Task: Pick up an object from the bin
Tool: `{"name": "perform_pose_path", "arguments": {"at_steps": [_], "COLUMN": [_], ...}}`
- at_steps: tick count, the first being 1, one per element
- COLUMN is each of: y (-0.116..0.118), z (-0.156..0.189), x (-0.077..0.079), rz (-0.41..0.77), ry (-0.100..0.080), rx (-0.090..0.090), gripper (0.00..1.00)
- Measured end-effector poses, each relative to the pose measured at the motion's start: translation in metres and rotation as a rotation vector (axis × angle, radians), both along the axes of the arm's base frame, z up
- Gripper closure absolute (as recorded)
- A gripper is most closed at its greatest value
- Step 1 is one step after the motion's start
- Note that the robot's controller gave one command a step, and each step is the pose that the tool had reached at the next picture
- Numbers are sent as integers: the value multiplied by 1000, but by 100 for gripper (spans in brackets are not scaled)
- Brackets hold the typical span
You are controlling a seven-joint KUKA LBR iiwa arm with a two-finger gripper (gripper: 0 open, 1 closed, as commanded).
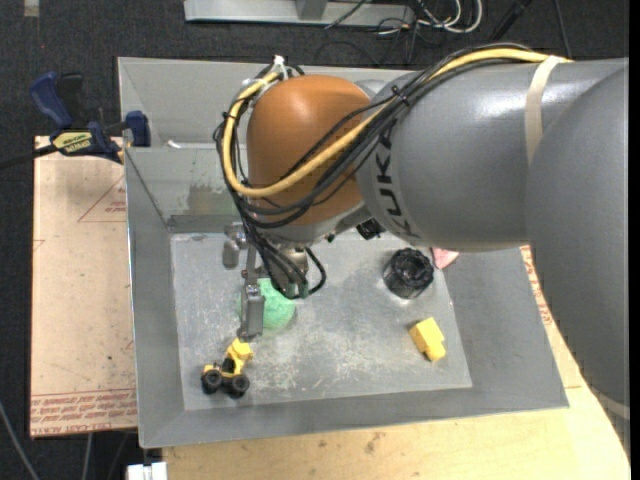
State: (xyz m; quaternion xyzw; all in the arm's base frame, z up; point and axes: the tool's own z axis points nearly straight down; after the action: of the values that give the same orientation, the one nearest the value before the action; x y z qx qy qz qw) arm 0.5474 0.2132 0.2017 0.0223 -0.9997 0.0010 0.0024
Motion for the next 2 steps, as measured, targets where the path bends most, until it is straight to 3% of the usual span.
{"name": "perform_pose_path", "arguments": {"at_steps": [1, 2], "y": [-10, -37], "z": [-44, -93], "x": [-18, -20], "rz": [-38, 74], "ry": [-11, -6], "rx": [6, 4], "gripper": [0, 0]}}
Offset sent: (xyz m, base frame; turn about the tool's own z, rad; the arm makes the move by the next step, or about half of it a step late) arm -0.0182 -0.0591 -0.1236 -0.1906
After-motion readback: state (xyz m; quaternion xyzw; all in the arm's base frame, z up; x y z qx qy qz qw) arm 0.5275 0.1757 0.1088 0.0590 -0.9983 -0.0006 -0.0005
